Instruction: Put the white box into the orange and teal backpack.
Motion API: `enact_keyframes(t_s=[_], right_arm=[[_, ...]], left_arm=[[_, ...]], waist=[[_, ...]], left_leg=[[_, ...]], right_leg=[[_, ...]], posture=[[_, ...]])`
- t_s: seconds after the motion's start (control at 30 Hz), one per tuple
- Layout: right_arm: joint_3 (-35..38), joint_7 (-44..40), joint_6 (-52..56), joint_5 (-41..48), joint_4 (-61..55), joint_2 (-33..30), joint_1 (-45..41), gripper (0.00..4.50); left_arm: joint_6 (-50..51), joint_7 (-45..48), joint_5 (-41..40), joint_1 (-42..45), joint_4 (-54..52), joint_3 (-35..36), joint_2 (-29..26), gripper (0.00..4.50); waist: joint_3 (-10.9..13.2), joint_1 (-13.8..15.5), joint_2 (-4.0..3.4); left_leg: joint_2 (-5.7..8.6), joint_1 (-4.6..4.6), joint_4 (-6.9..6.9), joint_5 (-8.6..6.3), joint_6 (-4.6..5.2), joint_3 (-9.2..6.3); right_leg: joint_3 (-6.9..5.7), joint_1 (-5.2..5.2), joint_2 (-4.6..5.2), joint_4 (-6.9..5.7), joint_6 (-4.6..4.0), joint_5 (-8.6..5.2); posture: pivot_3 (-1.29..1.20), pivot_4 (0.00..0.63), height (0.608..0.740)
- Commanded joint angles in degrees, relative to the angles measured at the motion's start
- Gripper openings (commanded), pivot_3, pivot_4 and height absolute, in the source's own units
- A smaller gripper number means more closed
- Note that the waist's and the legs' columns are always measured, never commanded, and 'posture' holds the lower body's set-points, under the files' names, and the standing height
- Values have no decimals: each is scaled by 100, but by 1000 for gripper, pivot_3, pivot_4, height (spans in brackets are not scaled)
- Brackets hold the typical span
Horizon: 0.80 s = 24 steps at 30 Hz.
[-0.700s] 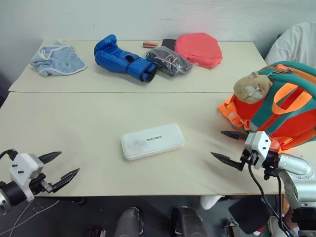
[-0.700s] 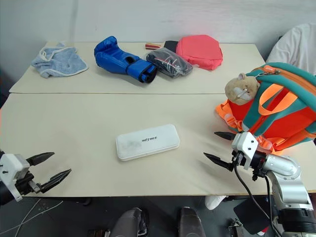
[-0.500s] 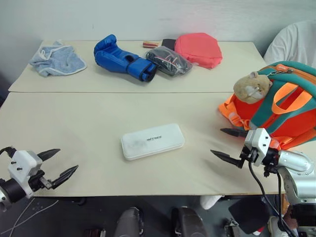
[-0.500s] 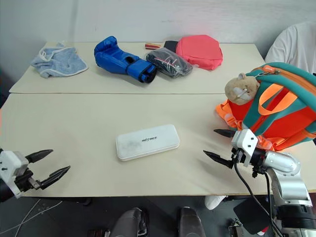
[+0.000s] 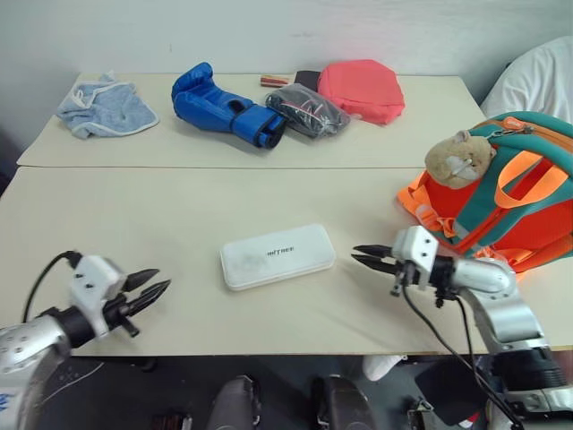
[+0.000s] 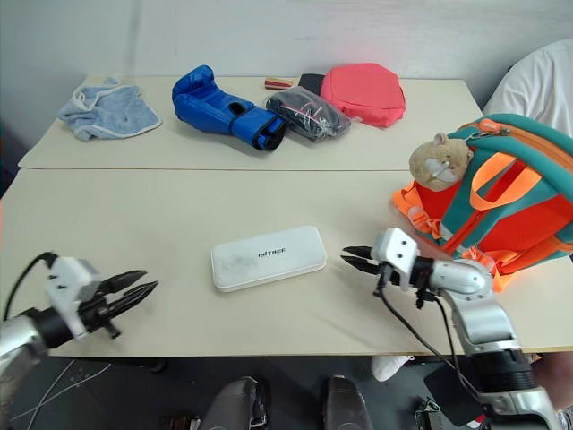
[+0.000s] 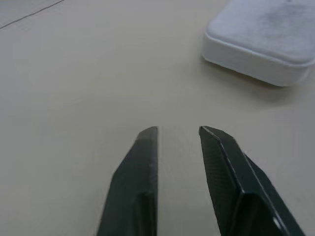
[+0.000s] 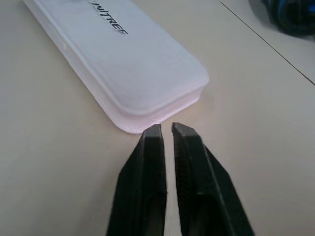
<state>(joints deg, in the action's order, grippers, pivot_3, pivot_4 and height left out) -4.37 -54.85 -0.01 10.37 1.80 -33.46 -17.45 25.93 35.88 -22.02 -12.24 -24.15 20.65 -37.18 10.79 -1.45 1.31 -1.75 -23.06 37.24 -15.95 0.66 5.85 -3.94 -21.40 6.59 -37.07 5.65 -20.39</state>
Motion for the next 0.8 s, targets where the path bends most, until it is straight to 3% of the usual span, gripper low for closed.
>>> enact_keyframes(t_s=[0.03,0.33,0.8], right_arm=[[-93,473,11,-360,216,178,-184,0],[-262,562,-225,-494,660,549,-507,0],[-216,-230,-2,-16,-615,49,386,0]], left_arm=[[561,-646,172,359,-215,-280,161,162],[1040,-777,44,1015,-380,-1009,466,162],[813,-415,176,1296,-55,-1462,444,162]], waist=[[0,-1,0],[0,-10,0],[0,4,0]], left_leg=[[0,0,1,0,0,0],[-2,-1,4,6,-5,3],[-1,-1,3,9,-4,2]], right_leg=[[0,0,0,-2,0,0],[2,-5,-5,-34,0,0],[2,-4,-5,-33,0,0]], posture=[[0,150,740],[0,150,740],[0,150,740]])
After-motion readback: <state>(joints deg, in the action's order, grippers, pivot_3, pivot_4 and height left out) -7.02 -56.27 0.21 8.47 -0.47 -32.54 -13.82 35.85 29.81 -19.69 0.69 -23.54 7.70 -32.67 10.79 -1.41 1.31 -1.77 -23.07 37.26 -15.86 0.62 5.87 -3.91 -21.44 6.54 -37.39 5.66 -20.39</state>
